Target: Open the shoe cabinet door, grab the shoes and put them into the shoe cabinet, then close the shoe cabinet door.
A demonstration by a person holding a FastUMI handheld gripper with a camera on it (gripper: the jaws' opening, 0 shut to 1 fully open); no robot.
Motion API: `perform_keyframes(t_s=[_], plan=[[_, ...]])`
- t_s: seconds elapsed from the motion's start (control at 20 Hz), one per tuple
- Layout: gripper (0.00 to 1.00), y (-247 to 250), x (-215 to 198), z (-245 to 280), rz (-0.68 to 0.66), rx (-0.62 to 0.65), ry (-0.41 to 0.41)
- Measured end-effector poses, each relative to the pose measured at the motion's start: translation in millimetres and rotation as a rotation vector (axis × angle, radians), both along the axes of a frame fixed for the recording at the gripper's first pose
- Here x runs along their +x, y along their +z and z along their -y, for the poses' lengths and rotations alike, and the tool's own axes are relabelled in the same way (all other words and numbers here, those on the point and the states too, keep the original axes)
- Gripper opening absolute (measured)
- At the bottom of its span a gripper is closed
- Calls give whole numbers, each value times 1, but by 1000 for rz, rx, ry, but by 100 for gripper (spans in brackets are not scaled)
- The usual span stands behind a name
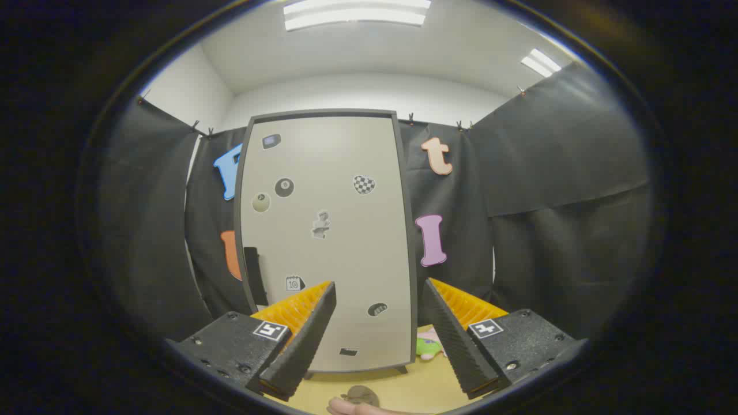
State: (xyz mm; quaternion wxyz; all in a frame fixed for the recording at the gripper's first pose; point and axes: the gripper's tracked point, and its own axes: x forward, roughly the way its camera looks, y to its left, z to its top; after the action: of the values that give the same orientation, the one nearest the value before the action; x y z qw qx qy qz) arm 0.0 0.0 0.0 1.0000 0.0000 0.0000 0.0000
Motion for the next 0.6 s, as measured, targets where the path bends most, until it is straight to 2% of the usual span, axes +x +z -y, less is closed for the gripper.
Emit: perform_keyframes(t_s=[0.6], plan=[[99, 11, -11, -5, -3, -31, 21]])
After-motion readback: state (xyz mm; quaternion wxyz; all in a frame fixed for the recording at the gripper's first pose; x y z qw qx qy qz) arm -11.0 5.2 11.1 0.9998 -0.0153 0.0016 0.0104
